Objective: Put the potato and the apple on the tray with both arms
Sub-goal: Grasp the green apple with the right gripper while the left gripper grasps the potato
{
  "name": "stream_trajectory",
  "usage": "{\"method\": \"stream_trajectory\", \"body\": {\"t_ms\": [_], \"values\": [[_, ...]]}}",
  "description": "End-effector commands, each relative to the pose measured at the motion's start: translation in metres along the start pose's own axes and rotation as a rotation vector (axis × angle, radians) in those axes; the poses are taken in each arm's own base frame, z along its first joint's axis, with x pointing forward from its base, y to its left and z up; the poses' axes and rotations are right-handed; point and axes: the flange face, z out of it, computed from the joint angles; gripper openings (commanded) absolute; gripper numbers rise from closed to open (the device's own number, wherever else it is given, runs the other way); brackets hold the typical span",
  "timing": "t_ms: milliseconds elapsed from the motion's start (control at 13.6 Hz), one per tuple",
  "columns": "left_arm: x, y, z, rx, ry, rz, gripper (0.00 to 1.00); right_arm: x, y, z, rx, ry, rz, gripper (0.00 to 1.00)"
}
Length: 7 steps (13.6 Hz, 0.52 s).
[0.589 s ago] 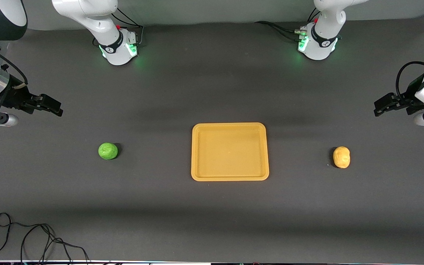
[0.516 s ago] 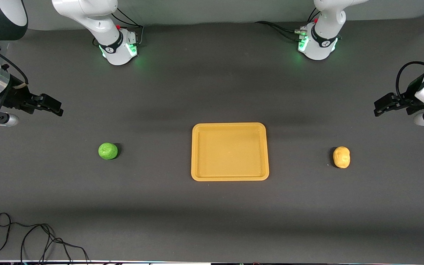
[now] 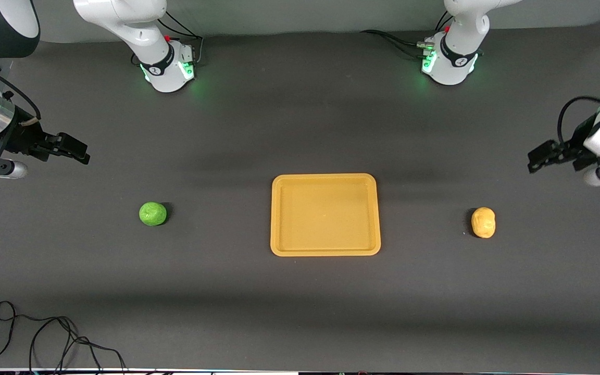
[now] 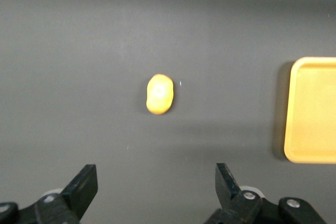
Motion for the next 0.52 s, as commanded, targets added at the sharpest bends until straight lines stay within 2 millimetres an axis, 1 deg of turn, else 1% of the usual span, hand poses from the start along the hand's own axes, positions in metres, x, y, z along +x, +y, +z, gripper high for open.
{"method": "stream_trajectory", "body": {"t_ms": [0, 147, 295, 368, 442], "values": [[0.027, -0.006, 0.063, 0.017, 0.002, 0.025, 1.00, 0.003, -0.001, 0.010, -0.010, -0.005, -0.054, 1.00], [0.040, -0.011, 0.111, 0.023, -0.037, 0.035, 1.00, 0.009, -0.008, 0.024, -0.019, -0.030, -0.135, 1.00], [0.047, -0.017, 0.157, 0.018, -0.077, 0.038, 1.00, 0.019, -0.010, 0.038, -0.021, -0.026, -0.138, 1.00], [0.048, -0.020, 0.180, 0.028, -0.100, 0.048, 1.00, 0.026, -0.011, 0.051, -0.021, -0.020, -0.142, 1.00], [0.049, -0.018, 0.201, 0.022, -0.120, 0.049, 1.00, 0.031, -0.012, 0.069, -0.022, -0.021, -0.143, 1.00]]}}
